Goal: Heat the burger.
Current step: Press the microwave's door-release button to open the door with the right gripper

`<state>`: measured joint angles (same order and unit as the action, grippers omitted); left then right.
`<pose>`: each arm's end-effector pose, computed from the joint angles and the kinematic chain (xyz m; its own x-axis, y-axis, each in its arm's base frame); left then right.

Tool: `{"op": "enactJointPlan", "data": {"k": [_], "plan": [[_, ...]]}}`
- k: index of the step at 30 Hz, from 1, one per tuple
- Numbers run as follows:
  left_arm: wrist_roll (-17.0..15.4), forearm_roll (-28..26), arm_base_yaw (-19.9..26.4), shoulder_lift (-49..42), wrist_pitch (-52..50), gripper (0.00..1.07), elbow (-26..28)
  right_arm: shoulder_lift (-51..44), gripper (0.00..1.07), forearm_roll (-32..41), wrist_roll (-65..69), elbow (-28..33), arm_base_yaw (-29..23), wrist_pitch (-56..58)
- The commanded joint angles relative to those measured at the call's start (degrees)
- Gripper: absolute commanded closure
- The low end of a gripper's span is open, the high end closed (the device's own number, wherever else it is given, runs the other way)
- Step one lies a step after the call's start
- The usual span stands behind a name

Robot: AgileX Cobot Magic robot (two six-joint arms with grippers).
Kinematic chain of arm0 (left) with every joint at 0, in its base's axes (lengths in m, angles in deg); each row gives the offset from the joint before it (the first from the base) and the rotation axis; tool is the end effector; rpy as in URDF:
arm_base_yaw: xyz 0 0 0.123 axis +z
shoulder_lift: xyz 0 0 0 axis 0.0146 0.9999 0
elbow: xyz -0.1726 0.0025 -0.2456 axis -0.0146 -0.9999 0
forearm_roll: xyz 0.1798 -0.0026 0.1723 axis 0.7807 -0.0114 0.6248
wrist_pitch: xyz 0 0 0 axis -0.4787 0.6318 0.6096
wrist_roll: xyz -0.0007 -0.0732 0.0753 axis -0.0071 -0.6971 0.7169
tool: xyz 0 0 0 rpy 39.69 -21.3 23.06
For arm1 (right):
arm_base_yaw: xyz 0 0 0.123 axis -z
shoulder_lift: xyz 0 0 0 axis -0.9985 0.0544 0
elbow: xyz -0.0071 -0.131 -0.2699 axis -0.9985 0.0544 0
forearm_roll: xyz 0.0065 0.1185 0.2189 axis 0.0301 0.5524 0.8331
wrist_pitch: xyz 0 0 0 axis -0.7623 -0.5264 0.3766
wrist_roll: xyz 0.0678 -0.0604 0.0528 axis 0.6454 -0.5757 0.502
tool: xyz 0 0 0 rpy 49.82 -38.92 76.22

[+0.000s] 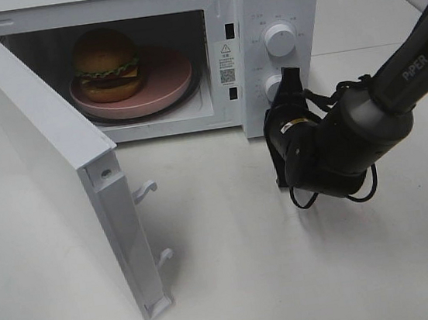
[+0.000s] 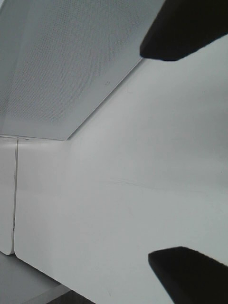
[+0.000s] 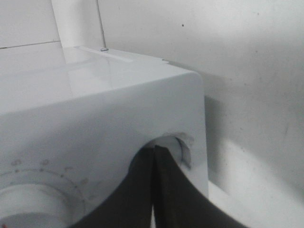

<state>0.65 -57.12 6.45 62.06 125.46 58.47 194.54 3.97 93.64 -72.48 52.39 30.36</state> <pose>-0.0135 -0.0107 0.2736 -0.4524 -0.0387 -0.8910 -0.0158 0.9993 -0.0354 0.3606 0.1737 0.1001 0.0860 0.9934 0.0759 0.3203 -0.0997 0.9421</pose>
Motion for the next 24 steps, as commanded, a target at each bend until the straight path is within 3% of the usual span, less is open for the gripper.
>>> {"op": "enactJointPlan", "data": {"k": [1, 15, 23, 24], "plan": [[-0.3, 0.1, 0.2, -0.4, -0.7, 0.07, -0.2, -2.4, 1.07, -3.9, -2.3, -0.3, -0.6, -0.3], [-0.3, 0.1, 0.2, -0.4, -0.7, 0.07, -0.2, -9.0, 1.07, 1.6, -19.0, 5.2, -0.6, 9.9], [-0.3, 0.1, 0.2, -0.4, -0.7, 0.07, -0.2, -14.8, 1.07, 3.2, -34.3, 9.1, -0.6, 16.8], [-0.3, 0.1, 0.2, -0.4, -0.7, 0.07, -0.2, -16.8, 1.07, 3.2, -40.8, 9.5, -0.2, 20.2]]}}
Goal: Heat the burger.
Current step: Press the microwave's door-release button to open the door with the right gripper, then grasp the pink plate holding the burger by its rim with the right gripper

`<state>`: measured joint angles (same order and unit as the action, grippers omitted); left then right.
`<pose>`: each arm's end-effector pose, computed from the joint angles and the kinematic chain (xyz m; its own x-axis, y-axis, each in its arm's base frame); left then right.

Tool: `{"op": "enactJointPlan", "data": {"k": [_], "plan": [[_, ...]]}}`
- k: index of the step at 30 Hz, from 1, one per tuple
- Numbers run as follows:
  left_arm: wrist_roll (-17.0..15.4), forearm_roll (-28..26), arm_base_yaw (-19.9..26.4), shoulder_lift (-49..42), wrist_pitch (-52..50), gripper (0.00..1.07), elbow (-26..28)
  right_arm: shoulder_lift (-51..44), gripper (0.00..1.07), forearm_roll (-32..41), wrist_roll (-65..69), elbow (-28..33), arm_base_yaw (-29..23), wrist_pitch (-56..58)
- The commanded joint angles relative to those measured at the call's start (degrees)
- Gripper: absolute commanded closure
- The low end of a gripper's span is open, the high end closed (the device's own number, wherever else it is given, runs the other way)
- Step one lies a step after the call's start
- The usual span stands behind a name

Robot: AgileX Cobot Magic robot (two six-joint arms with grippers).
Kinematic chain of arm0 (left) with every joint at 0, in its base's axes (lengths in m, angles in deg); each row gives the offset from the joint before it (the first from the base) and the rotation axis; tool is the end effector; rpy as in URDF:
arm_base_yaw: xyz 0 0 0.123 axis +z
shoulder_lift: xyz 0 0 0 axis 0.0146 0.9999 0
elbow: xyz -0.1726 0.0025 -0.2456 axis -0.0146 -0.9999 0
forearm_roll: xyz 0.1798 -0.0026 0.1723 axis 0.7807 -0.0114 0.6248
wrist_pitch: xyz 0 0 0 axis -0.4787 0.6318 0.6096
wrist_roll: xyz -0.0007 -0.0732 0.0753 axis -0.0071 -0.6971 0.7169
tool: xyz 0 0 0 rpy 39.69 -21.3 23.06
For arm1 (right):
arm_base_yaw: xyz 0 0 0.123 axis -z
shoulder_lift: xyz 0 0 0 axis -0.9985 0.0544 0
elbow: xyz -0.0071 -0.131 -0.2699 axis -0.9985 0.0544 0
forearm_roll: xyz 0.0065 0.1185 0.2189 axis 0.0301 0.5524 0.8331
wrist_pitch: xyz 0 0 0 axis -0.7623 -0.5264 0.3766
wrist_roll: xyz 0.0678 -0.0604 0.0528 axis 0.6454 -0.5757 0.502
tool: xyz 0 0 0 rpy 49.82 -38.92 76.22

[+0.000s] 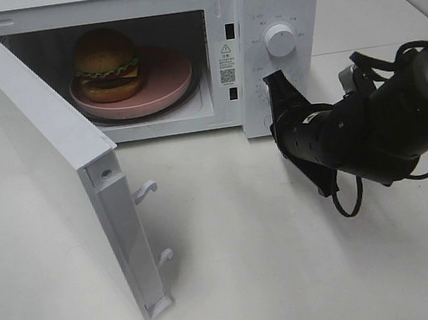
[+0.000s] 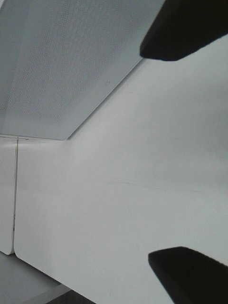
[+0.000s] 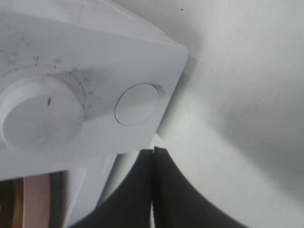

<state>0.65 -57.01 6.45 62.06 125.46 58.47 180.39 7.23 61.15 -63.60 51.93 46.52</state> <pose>-0.0135 -0.0106 0.2735 -0.4525 -0.0378 -0.8910 -0.0169 0.9993 -0.0338 0.3157 0.1619 0.1339 -0.2228 0.9280 -0.2987 0.4595 0.3702 0.8074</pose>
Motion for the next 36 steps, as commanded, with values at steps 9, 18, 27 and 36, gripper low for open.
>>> {"op": "enactJointPlan", "data": {"k": [9, 18, 27, 36], "plan": [[-0.3, -0.1, 0.2, -0.4, -0.7, 0.07, -0.2, -9.6, 1.07, -0.1, -35.3, 0.6, 0.3, 17.1], [-0.3, -0.1, 0.2, -0.4, -0.7, 0.07, -0.2, -16.0, 1.06, -1.3, -56.4, 0.1, 2.3, 36.2], [-0.3, -0.1, 0.2, -0.4, -0.7, 0.07, -0.2, -18.6, 1.05, -21.3, -59.0, -6.9, 4.1, 62.0], [-0.3, -0.1, 0.2, -0.4, -0.7, 0.07, -0.2, -18.6, 1.03, -35.8, -60.2, -15.6, 4.1, 76.7]]}}
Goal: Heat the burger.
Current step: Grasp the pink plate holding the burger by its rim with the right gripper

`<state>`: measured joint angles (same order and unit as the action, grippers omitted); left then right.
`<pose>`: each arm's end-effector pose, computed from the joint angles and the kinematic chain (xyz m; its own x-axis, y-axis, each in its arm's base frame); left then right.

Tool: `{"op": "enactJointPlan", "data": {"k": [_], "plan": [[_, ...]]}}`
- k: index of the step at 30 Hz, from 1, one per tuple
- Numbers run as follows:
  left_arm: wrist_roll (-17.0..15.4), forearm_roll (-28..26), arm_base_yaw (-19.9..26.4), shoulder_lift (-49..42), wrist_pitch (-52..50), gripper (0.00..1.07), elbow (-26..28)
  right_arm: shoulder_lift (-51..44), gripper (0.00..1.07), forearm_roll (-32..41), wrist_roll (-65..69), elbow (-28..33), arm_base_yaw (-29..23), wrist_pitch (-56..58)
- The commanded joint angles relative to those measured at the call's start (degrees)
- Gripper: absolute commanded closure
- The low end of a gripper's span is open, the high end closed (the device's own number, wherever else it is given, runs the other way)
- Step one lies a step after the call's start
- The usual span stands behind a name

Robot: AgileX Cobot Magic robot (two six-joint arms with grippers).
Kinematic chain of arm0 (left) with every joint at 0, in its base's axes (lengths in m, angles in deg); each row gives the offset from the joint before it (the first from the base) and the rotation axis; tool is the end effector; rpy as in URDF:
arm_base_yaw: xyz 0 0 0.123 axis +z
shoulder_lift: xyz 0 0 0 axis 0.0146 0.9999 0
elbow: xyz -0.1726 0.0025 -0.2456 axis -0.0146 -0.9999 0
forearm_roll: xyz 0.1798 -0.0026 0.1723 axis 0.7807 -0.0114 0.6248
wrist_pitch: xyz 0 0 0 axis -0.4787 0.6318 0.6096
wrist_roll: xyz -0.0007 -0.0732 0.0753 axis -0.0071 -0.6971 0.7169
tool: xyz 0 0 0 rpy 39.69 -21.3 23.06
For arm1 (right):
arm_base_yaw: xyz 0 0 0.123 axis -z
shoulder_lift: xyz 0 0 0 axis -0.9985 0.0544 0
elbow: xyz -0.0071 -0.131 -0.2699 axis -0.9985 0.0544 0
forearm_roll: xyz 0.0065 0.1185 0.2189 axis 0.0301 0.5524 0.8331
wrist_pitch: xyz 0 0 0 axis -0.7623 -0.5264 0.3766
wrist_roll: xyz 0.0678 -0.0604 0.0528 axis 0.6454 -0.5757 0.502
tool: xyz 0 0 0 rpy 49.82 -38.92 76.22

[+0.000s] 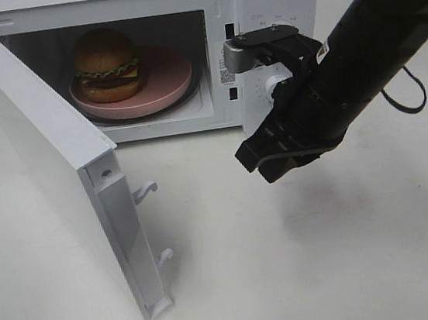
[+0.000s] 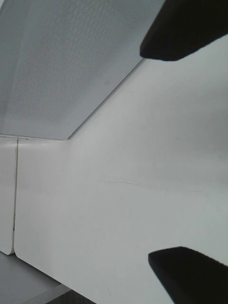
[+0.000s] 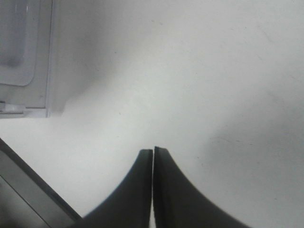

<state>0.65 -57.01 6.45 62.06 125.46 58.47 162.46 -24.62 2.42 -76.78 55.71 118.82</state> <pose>-0.0135 -0.0106 0.2735 -0.4525 -0.0378 -0.8910 -0.0169 0.9993 -0.0338 0.2612 0.1804 0.2255 -0.7645 -0.4658 -0.4457 -0.5808 0.7977 0.1626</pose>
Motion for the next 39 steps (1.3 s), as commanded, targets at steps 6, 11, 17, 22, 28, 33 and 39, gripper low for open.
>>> {"op": "enactJointPlan", "data": {"k": [6, 11, 17, 22, 28, 33, 39], "plan": [[-0.3, -0.1, 0.2, -0.4, -0.7, 0.07, -0.2, -0.6, 1.02, -9.2, -11.0, -7.0, 0.3, 11.2], [-0.3, -0.1, 0.2, -0.4, -0.7, 0.07, -0.2, -0.6, 1.01, -10.5, -31.1, -10.2, 0.3, 16.2], [-0.3, -0.1, 0.2, -0.4, -0.7, 0.07, -0.2, -0.6, 1.01, -11.9, -50.2, -10.2, 0.3, 16.5], [-0.3, -0.1, 0.2, -0.4, -0.7, 0.07, -0.2, -0.5, 0.91, -17.6, -58.7, -10.2, -0.1, 15.9], [-0.3, -0.1, 0.2, -0.4, -0.7, 0.07, -0.2, -0.5, 0.66, -21.3, -56.1, -10.2, -2.2, 12.4], [-0.3, -0.1, 0.2, -0.4, -0.7, 0.07, -0.2, -0.3, 0.26, -24.4, -49.7, -10.2, -4.4, 7.0], [-0.3, -0.1, 0.2, -0.4, -0.7, 0.07, -0.2, 1.0, 0.12, -25.2, -49.4, -11.1, -4.4, 6.4]]}}
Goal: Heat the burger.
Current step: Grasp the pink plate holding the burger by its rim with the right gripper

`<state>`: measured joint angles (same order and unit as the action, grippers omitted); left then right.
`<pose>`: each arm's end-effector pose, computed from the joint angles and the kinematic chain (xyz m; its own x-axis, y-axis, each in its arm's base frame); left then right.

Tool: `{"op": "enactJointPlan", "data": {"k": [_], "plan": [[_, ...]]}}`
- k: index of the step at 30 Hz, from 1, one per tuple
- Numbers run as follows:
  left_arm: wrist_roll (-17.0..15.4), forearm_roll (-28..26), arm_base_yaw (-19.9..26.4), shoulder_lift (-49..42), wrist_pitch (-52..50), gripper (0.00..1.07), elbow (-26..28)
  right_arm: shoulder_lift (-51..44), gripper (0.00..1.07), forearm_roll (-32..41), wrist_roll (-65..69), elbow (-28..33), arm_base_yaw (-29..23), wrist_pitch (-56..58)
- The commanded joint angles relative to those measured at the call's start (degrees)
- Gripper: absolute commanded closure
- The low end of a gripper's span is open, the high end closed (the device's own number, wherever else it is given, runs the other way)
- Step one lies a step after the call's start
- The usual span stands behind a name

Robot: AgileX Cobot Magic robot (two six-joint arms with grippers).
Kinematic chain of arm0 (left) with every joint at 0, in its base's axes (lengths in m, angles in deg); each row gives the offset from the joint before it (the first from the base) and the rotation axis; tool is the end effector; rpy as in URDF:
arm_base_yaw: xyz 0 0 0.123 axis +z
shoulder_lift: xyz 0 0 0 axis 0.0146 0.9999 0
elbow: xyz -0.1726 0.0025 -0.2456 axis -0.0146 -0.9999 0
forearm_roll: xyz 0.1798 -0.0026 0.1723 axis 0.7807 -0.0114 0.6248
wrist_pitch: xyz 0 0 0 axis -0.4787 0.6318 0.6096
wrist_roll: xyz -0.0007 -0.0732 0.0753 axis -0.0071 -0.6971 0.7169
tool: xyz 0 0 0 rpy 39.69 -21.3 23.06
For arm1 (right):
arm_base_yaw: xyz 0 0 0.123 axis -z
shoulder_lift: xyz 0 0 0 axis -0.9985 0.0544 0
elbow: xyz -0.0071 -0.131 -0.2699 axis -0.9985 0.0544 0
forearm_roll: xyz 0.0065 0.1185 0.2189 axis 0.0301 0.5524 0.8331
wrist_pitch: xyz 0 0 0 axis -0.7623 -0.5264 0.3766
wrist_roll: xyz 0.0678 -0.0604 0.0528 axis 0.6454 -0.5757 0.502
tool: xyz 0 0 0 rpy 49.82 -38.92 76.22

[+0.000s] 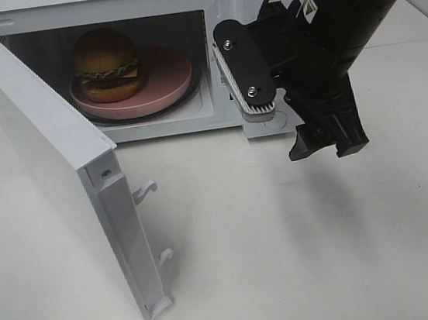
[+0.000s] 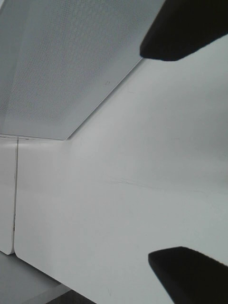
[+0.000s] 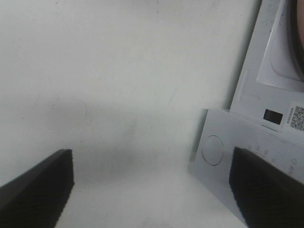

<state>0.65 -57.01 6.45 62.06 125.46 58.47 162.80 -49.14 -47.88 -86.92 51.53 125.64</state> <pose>-0.0135 -0.0106 0.2735 -0.4525 -0.0378 -0.8910 -0.0169 0.9993 -0.0338 0.2787 0.1881 0.2656 0.2712 -0.9573 -0.1001 -0.8627 -0.1956 -0.4663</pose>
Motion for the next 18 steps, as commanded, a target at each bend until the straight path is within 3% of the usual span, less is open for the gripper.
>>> {"op": "enactJointPlan", "data": {"k": [1, 18], "plan": [[-0.3, -0.1, 0.2, -0.4, -0.7, 0.07, -0.2, 1.4, 0.13, -0.8, 0.9, -1.7, -1.0, -0.1], [-0.3, -0.1, 0.2, -0.4, -0.7, 0.07, -0.2, 10.9, 0.18, -2.3, 0.8, -13.2, -4.8, -2.2]]}}
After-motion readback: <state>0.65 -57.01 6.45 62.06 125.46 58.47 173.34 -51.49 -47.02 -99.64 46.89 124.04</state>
